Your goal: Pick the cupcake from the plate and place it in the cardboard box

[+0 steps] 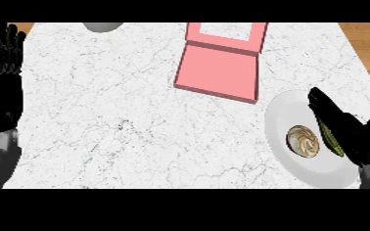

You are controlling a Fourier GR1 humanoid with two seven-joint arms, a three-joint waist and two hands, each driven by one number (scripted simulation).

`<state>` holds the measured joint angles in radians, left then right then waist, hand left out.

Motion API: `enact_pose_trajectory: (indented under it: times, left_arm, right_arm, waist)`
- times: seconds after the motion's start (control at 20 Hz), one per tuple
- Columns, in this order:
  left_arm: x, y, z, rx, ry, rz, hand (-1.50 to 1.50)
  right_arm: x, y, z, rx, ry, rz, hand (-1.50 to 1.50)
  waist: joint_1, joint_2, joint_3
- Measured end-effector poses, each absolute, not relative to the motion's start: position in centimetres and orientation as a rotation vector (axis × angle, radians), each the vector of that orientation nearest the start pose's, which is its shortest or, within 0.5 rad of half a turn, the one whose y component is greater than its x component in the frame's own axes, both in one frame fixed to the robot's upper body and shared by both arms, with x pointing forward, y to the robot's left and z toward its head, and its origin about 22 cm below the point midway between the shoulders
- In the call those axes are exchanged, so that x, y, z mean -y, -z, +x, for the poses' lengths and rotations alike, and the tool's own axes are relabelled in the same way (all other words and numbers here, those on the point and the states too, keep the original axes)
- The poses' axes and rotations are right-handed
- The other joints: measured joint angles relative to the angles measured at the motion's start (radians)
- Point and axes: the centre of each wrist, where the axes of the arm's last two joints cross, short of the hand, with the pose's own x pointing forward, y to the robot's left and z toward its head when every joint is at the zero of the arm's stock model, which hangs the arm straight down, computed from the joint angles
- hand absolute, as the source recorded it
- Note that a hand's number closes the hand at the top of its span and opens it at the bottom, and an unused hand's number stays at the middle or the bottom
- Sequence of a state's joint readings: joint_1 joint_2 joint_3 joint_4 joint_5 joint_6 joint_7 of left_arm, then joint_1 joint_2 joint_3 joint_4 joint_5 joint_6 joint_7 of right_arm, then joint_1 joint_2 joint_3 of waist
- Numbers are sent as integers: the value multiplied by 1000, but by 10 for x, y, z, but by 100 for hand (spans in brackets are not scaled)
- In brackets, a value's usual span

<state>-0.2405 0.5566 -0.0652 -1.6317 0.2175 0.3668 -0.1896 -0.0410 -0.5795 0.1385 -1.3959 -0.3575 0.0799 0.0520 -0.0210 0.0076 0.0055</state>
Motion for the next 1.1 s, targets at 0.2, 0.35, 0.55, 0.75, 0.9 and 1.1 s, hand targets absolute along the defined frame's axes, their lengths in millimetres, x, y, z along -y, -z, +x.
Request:
enact_pose_trajectory:
  times: [0.2,0.35,0.55,0.75,0.9,1.1]
  left_arm:
    - [-296,-109,286,1996,222,363,0]
    - [-290,-93,283,1907,343,291,0]
    - [-279,-80,281,1820,444,187,0]
    - [-271,-72,282,1783,492,137,0]
    - [-268,-73,283,1776,509,111,0]
    - [-268,-68,286,1762,531,98,0]
  right_arm:
    - [363,-73,267,1545,-339,1,-150]
    - [372,-136,285,1775,-481,25,-150]
    - [412,-171,285,1900,-661,-7,-150]
    - [435,-172,280,1998,-836,-17,-150]
    - [442,-179,278,2027,-978,-114,-150]
    - [447,-185,276,1988,-1184,-234,-150]
  waist:
    - [0,-6,-2]
    - [-3,-7,-3]
    - [3,0,-2]
    - [15,3,0]
    - [25,3,0]
    - [30,2,-2]
